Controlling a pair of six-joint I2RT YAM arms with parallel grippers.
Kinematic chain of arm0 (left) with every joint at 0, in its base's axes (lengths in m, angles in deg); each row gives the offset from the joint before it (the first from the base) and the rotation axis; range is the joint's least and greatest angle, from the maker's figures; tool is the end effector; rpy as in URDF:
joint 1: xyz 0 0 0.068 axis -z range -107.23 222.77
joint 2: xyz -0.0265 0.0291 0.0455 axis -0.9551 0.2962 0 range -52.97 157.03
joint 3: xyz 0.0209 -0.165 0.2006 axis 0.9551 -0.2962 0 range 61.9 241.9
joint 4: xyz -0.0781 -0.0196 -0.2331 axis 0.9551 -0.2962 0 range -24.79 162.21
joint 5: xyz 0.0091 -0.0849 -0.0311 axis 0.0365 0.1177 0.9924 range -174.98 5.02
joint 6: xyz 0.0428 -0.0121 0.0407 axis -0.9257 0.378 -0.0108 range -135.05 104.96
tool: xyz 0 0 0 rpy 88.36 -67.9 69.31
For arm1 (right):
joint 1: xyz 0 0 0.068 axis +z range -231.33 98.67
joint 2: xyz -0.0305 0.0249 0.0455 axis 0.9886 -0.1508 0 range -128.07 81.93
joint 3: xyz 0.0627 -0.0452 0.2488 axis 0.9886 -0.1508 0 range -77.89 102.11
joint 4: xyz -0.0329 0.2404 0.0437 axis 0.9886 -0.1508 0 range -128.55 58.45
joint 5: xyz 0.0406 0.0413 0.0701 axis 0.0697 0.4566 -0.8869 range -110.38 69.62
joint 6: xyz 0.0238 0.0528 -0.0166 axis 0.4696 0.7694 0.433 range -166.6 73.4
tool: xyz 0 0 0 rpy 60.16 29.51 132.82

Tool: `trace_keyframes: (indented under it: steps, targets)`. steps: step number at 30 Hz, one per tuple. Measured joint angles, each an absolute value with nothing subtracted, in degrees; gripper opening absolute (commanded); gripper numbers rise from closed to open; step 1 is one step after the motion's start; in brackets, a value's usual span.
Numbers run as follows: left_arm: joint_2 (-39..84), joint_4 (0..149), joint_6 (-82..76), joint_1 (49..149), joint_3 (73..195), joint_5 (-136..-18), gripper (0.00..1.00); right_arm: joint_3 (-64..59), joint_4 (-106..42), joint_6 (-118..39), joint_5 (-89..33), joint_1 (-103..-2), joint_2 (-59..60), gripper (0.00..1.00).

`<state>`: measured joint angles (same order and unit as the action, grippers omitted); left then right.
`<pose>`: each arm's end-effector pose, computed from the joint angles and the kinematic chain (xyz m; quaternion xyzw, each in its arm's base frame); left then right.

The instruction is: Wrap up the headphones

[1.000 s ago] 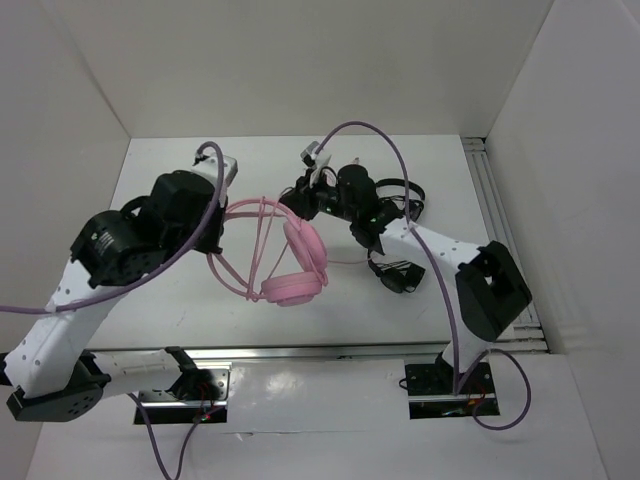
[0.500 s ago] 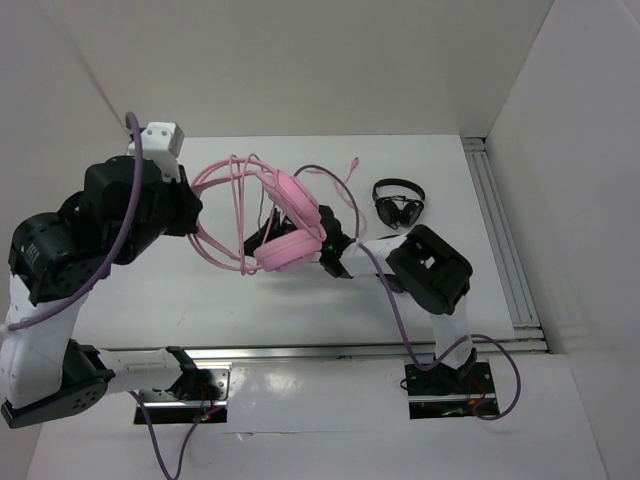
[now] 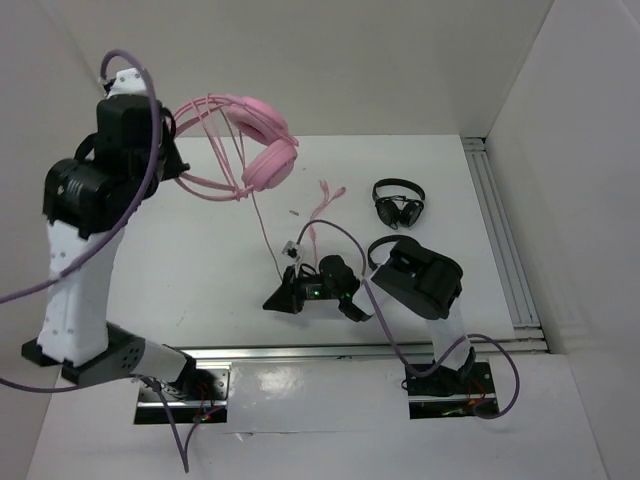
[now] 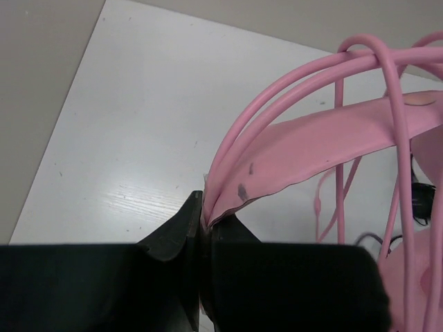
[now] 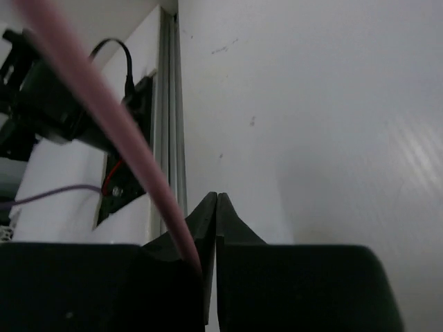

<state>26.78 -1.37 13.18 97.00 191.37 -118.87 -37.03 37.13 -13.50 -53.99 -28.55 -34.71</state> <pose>0.1734 -0.0507 0.5295 -0.1868 0.7956 -0.0116 0.5762 0.1966 0.2996 0.1171 -0.3112 0.6743 0.5903 0.3163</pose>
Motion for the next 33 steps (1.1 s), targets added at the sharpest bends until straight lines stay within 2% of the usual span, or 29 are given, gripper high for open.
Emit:
trace_keyframes:
  steps: [2,7,11,15,19,26,29,33]
  targets:
    - [31.3,0.2,12.2,91.7,191.4,-115.2,0.00,-41.4,37.4,-14.1,-52.5,-26.7,-31.1,0.00]
    - [38.8,3.2,11.7,84.7,187.9,-112.7,0.00,-46.4,30.3,-19.7,-47.0,-19.6,-15.1,0.00]
    - [39.7,4.9,12.1,84.4,180.2,-116.0,0.00,-43.5,16.6,-27.7,-39.8,-10.9,-0.6,0.00]
    - [39.0,7.9,12.4,86.2,166.2,-120.3,0.00,-35.1,-1.5,-36.5,-31.2,-5.0,8.0,0.00]
    - [39.0,11.3,10.9,88.2,149.1,-119.2,0.00,-22.9,-22.9,-45.1,-19.7,-4.6,10.5,0.00]
    - [37.0,15.0,7.0,90.0,135.6,-109.2,0.00,-8.3,-49.9,-54.9,-0.6,-4.6,8.9,0.00]
    - [35.2,16.0,5.9,92.5,134.3,-108.3,0.00,-6.7,-55.4,-58.2,7.7,-4.7,8.5,0.00]
    - [32.4,17.7,5.9,98.3,133.2,-106.3,0.00,-6.7,-54.0,-64.8,18.4,-5.1,8.4,0.00]
